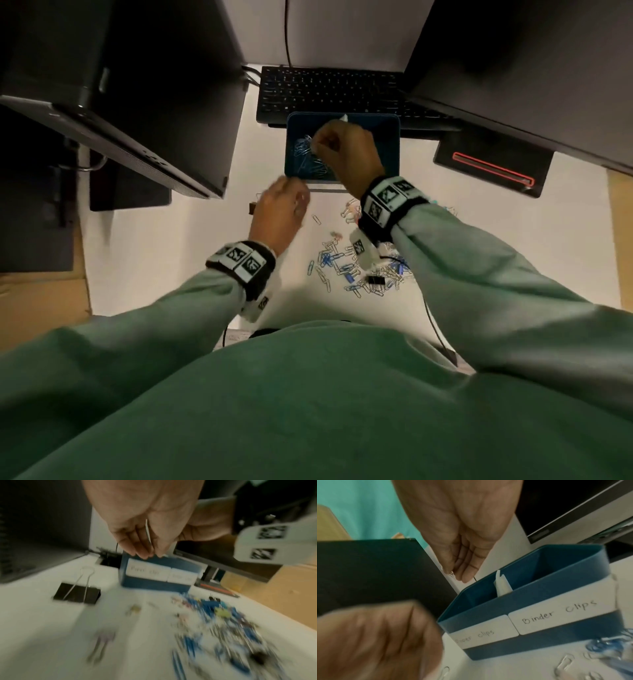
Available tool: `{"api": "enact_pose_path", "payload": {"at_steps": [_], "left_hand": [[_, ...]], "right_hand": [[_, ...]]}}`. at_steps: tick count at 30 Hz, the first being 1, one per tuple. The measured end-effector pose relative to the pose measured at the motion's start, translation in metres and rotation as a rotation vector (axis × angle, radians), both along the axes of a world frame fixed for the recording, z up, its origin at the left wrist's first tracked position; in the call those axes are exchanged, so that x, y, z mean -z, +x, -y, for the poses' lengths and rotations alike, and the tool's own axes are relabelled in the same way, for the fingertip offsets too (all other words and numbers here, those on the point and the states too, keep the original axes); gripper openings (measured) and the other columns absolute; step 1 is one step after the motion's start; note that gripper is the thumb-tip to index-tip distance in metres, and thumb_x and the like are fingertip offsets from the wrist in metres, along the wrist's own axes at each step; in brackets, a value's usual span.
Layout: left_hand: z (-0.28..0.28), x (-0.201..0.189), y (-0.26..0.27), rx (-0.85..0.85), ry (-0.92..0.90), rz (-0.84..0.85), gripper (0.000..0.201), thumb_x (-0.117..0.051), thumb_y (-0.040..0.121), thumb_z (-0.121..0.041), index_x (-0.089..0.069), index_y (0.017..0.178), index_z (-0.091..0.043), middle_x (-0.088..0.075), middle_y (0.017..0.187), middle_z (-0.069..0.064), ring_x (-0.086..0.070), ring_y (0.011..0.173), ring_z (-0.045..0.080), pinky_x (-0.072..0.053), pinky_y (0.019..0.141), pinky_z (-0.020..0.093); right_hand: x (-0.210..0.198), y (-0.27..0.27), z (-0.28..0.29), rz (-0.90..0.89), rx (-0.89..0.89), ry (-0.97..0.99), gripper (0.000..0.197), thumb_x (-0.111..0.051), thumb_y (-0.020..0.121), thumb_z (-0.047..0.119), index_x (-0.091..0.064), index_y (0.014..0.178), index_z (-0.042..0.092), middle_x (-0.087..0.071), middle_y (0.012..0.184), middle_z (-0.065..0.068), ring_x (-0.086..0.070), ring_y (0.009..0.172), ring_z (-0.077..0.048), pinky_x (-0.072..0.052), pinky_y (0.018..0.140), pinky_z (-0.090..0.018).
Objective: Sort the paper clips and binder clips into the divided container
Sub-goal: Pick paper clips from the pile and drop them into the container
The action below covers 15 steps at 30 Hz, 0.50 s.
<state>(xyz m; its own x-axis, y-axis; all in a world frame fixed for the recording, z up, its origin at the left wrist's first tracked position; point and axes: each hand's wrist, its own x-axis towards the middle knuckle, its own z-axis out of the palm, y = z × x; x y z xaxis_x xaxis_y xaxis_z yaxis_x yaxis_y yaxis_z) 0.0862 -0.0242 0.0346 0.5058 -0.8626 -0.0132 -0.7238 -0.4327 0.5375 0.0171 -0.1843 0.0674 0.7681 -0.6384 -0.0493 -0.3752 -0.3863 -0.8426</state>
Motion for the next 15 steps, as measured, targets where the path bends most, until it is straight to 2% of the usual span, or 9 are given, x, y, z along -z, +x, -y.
{"api": "enact_pose_path", "payload": {"at_steps": [2, 3, 6, 9, 10, 12, 13, 15], "left_hand": [[-0.014, 0.017, -0.015, 0.107, 0.161, -0.060, 0.005, -0.058, 0.090, -0.018, -0.059, 0.093, -0.014, -0.059, 0.093, 0.003, -0.057, 0.079, 0.018, -0.050, 0.072, 0.032], [-0.017, 0.026, -0.022, 0.150, 0.248, -0.091, 0.012, -0.062, 0.089, -0.024, -0.059, 0.096, -0.014, -0.059, 0.096, 0.004, -0.058, 0.082, 0.019, -0.048, 0.072, 0.029], [-0.020, 0.046, -0.039, 0.204, 0.406, -0.127, 0.039, -0.068, 0.085, -0.034, -0.054, 0.115, -0.012, -0.053, 0.116, 0.008, -0.055, 0.102, 0.024, -0.047, 0.088, 0.035], [-0.024, 0.056, -0.039, 0.260, 0.369, 0.057, 0.068, -0.067, 0.085, -0.032, -0.039, 0.140, -0.006, -0.039, 0.142, 0.018, -0.041, 0.128, 0.033, -0.033, 0.107, 0.041], [-0.026, 0.058, -0.037, 0.304, 0.366, 0.114, 0.072, -0.064, 0.088, -0.033, -0.031, 0.145, -0.003, -0.031, 0.150, 0.020, -0.031, 0.137, 0.034, -0.024, 0.114, 0.042], [-0.034, 0.063, -0.032, 0.440, 0.409, 0.214, 0.073, -0.053, 0.094, -0.037, -0.021, 0.149, -0.002, -0.017, 0.157, 0.018, -0.015, 0.145, 0.032, -0.007, 0.119, 0.042], [-0.039, 0.065, -0.031, 0.504, 0.431, 0.256, 0.072, -0.050, 0.095, -0.038, -0.019, 0.149, -0.002, -0.014, 0.158, 0.017, -0.012, 0.146, 0.031, -0.005, 0.120, 0.042], [-0.052, 0.066, -0.032, 0.593, 0.438, 0.314, 0.072, -0.053, 0.093, -0.039, -0.024, 0.148, -0.003, -0.019, 0.157, 0.015, -0.016, 0.146, 0.030, -0.009, 0.120, 0.044]], "right_hand": [[0.010, 0.007, 0.001, -0.101, -0.040, -0.047, 0.008, -0.064, 0.087, 0.013, -0.067, 0.094, 0.010, -0.068, 0.089, -0.002, -0.063, 0.079, -0.013, -0.055, 0.077, -0.030], [0.015, 0.003, -0.002, -0.127, -0.063, -0.094, 0.011, -0.064, 0.087, 0.013, -0.066, 0.097, 0.009, -0.067, 0.092, -0.005, -0.063, 0.081, -0.016, -0.055, 0.078, -0.034], [0.029, -0.031, -0.017, -0.172, -0.192, -0.227, 0.010, -0.059, 0.090, 0.013, -0.060, 0.099, 0.009, -0.062, 0.098, -0.008, -0.061, 0.082, -0.019, -0.053, 0.073, -0.032], [0.053, -0.077, -0.034, -0.465, -0.450, -0.222, 0.022, -0.062, 0.089, 0.016, -0.057, 0.110, 0.014, -0.059, 0.110, -0.006, -0.061, 0.092, -0.019, -0.052, 0.077, -0.026], [0.063, -0.088, -0.039, -0.536, -0.521, -0.226, 0.027, -0.064, 0.088, 0.017, -0.055, 0.114, 0.016, -0.057, 0.113, -0.006, -0.061, 0.095, -0.020, -0.052, 0.080, -0.028], [0.076, -0.097, -0.045, -0.580, -0.568, -0.251, 0.029, -0.063, 0.088, 0.016, -0.055, 0.116, 0.018, -0.056, 0.112, -0.006, -0.059, 0.093, -0.022, -0.050, 0.078, -0.030], [0.081, -0.096, -0.046, -0.575, -0.556, -0.260, 0.025, -0.060, 0.090, 0.015, -0.055, 0.114, 0.017, -0.056, 0.109, -0.007, -0.059, 0.090, -0.023, -0.050, 0.076, -0.030], [0.086, -0.091, -0.043, -0.562, -0.496, -0.276, 0.015, -0.052, 0.092, 0.011, -0.056, 0.106, 0.014, -0.057, 0.102, -0.008, -0.060, 0.085, -0.025, -0.052, 0.074, -0.033]]}}
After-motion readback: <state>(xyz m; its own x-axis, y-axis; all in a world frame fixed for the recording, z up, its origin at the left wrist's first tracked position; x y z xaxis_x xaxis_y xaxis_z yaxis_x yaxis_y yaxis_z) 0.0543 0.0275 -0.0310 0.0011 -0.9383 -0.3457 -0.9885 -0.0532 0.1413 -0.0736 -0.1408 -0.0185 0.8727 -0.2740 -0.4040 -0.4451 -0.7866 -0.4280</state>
